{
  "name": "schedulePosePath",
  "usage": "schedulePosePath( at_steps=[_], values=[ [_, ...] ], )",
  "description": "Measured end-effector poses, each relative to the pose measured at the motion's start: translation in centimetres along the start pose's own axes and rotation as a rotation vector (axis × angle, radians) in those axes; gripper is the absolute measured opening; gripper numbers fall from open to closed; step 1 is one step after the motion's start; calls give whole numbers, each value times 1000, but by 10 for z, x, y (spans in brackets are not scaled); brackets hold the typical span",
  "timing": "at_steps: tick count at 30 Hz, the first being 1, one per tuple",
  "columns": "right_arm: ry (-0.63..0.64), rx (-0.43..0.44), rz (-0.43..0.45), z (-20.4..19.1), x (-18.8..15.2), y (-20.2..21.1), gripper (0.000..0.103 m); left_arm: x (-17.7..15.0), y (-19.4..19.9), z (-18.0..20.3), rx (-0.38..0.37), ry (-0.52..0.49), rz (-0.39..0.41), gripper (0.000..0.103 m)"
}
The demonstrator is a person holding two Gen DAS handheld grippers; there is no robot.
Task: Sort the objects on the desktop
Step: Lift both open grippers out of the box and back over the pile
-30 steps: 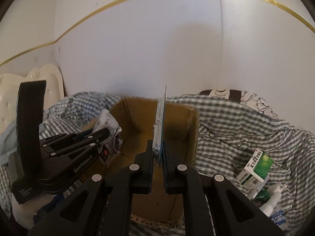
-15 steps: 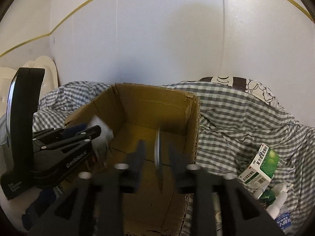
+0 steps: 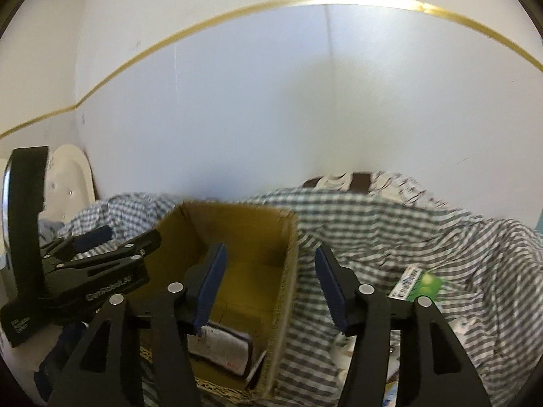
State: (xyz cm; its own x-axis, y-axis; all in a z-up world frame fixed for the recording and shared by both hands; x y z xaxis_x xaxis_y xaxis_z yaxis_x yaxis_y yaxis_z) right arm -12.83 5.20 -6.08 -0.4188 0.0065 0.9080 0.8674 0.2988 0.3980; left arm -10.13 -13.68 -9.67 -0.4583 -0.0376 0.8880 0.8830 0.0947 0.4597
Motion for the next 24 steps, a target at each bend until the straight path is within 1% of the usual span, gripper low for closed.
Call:
schedulePosePath(
  at_steps=[3, 4, 5, 7, 12, 14, 15, 17, 20, 24],
  values=[
    [-14, -9, 28, 9, 10, 21, 65, 8, 18, 10, -10, -13, 31, 88],
    [-21, -14, 41, 12, 13, 29, 65, 11, 24, 14, -11, -20, 50, 91],
    [-28, -25, 55, 15, 16, 37, 65, 13, 30, 16, -4, -20, 67, 97],
    [-39, -49, 82, 22, 22, 52, 65, 18, 44, 20, 17, -15, 109, 103],
    [-45, -82, 144, 34, 35, 91, 65, 31, 79, 38, 18, -52, 183, 103],
    [-51, -85, 163, 39, 39, 105, 69, 35, 91, 46, 16, -67, 211, 103],
    [-53, -87, 171, 41, 41, 111, 73, 37, 97, 51, 15, -72, 225, 103],
    [-55, -96, 192, 46, 46, 125, 76, 39, 106, 57, 14, -81, 248, 103],
    [-62, -110, 217, 53, 51, 143, 84, 42, 119, 67, 6, -82, 267, 103],
    [-104, -147, 242, 67, 58, 163, 85, 47, 137, 75, -9, -69, 308, 103]
  ],
)
Point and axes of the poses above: each gripper's, at about its wrist camera, not at the fingertips, and y roughly against the way its jaws point, z to its right, x to its top, the point moved 2 cm from there along -y, roughly the way its jaws point, and after that the axes turned 5 degrees about -y, right-handed, at the moved point
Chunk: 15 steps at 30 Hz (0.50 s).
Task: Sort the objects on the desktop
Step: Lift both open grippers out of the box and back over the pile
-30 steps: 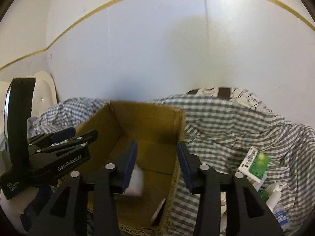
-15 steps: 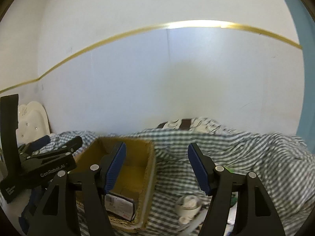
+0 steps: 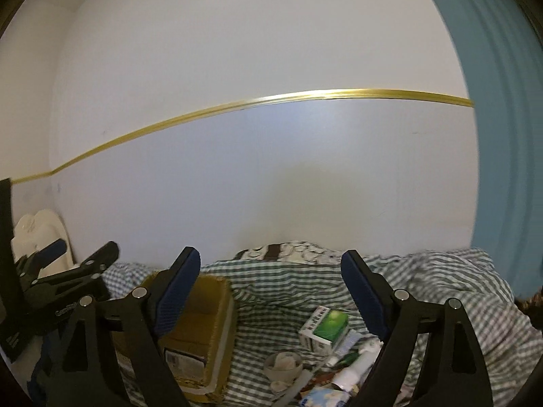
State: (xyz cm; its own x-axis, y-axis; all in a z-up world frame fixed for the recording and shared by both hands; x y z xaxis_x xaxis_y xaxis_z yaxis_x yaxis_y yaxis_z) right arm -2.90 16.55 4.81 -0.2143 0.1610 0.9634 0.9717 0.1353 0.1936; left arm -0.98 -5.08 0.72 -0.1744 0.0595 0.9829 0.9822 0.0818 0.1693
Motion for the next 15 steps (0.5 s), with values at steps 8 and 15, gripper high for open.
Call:
schedulePosePath(
  at_steps=[8, 15],
  values=[
    [-19, -53, 48, 25, 19, 33, 88, 12, 23, 13, -54, 31, 52, 103],
    [-31, -92, 78, 51, 32, 59, 95, 20, 38, 33, -65, 0, 57, 103]
  ],
)
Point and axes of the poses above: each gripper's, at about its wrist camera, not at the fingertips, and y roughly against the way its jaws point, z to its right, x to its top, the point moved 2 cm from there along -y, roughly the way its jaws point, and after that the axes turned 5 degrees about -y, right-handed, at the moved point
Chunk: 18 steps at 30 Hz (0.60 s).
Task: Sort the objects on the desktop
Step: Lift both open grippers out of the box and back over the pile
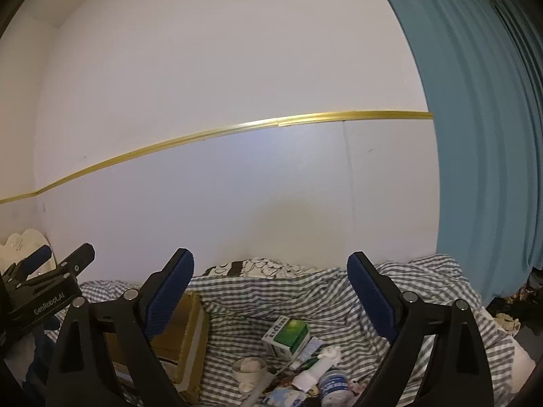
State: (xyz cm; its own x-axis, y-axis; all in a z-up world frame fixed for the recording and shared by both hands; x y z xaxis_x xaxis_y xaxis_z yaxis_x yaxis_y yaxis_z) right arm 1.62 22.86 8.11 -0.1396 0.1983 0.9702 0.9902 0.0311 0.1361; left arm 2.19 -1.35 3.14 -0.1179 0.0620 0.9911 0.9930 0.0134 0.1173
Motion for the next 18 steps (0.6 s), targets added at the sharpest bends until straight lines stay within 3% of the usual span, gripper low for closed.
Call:
schedulePosePath(
  at_steps=[5, 13, 18],
  values=[
    [-27, 18, 44, 17, 12, 17, 103, -3, 4, 12, -89, 2, -8, 103],
    [53, -36, 50, 25, 13, 24, 103, -7, 3, 37, -91, -25, -1, 103],
    [47, -17, 43, 35, 8, 24, 103, -11, 1, 50, -95, -29, -18, 103]
  ],
)
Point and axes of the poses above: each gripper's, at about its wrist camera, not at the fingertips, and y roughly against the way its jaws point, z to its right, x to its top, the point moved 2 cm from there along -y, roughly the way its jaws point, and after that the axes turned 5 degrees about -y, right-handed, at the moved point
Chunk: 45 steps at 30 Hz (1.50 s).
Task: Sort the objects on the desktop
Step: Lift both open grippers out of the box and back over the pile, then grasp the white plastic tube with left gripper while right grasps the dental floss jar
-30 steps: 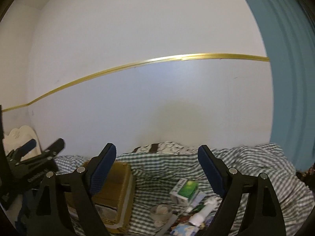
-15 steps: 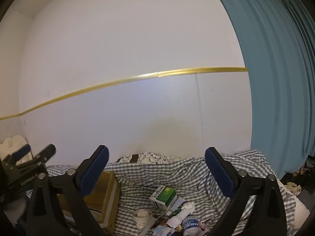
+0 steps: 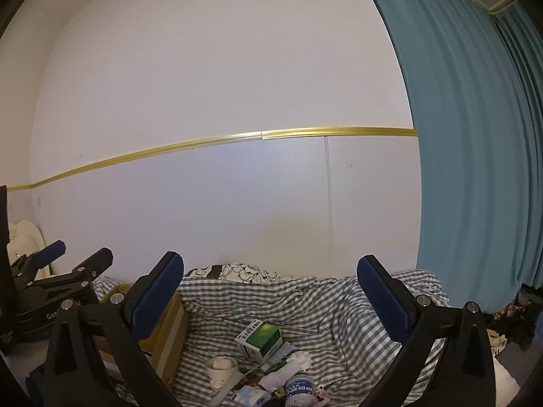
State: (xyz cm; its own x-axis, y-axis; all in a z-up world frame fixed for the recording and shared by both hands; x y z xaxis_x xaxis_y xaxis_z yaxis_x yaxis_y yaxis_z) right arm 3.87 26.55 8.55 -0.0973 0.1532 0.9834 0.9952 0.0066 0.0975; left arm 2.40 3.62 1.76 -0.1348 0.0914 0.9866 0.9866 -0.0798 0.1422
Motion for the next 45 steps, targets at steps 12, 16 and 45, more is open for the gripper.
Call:
schedulePosePath(
  at_steps=[12, 16, 45],
  values=[
    [1, 19, -97, 14, -28, -32, 103, -22, -27, 17, -11, -40, -78, 99],
    [-2, 11, -132, 22, -37, -42, 102, -33, -36, 24, -28, -52, -108, 97],
    [48, -145, -620, 71, -170, -148, 80, -196, -138, 91, -227, -206, -562, 70]
  ],
)
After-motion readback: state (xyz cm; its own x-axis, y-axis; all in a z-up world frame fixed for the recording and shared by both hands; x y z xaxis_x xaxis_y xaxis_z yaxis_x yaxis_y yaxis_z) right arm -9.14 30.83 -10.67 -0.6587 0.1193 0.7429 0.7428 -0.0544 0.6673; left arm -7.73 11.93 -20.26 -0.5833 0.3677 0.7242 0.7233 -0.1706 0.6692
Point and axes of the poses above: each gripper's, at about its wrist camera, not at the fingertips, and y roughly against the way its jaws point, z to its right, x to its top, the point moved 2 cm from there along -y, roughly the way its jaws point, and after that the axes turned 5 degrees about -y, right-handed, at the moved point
